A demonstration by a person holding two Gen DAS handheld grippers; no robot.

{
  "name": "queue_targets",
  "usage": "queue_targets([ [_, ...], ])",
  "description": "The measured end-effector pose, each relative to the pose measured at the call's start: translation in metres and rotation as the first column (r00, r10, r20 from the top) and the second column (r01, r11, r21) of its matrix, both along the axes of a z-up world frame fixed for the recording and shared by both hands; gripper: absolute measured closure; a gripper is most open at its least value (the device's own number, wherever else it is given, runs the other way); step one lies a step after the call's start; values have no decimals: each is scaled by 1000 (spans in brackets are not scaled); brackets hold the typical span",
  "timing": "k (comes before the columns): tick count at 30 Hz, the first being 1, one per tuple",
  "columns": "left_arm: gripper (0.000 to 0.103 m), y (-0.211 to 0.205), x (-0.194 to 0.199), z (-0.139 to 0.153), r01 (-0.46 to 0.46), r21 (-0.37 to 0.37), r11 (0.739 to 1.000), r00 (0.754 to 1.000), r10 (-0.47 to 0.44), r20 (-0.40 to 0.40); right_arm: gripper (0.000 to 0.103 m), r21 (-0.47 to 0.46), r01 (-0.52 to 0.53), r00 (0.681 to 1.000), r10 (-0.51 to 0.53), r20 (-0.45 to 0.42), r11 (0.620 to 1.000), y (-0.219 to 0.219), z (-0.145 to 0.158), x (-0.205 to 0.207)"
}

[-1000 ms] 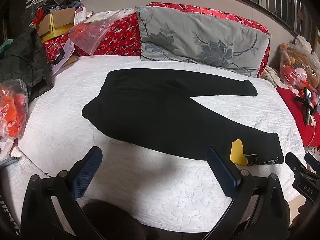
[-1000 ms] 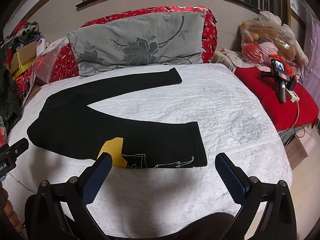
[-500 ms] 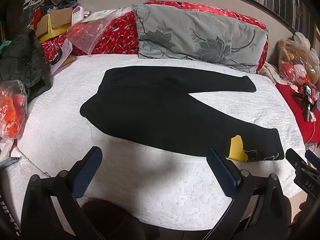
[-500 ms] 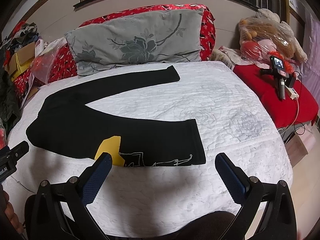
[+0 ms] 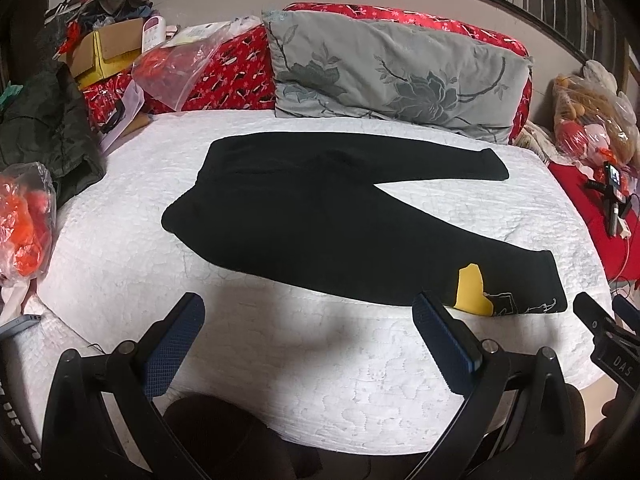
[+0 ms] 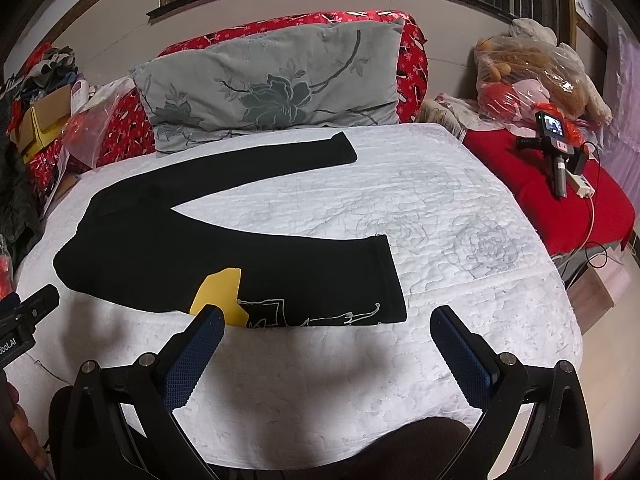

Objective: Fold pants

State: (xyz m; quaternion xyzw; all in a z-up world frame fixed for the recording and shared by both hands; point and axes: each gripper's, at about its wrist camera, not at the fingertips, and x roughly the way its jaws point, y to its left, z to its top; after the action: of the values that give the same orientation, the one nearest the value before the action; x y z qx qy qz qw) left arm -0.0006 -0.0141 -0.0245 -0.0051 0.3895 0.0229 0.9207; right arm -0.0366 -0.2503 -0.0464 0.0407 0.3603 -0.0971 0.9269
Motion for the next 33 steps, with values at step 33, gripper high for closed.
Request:
queue_targets([
  [33,0,-5,28,-6,0,-29,1000,995,-3,-98,0,23,-15,999,15,-33,1000,-8,-1,22],
])
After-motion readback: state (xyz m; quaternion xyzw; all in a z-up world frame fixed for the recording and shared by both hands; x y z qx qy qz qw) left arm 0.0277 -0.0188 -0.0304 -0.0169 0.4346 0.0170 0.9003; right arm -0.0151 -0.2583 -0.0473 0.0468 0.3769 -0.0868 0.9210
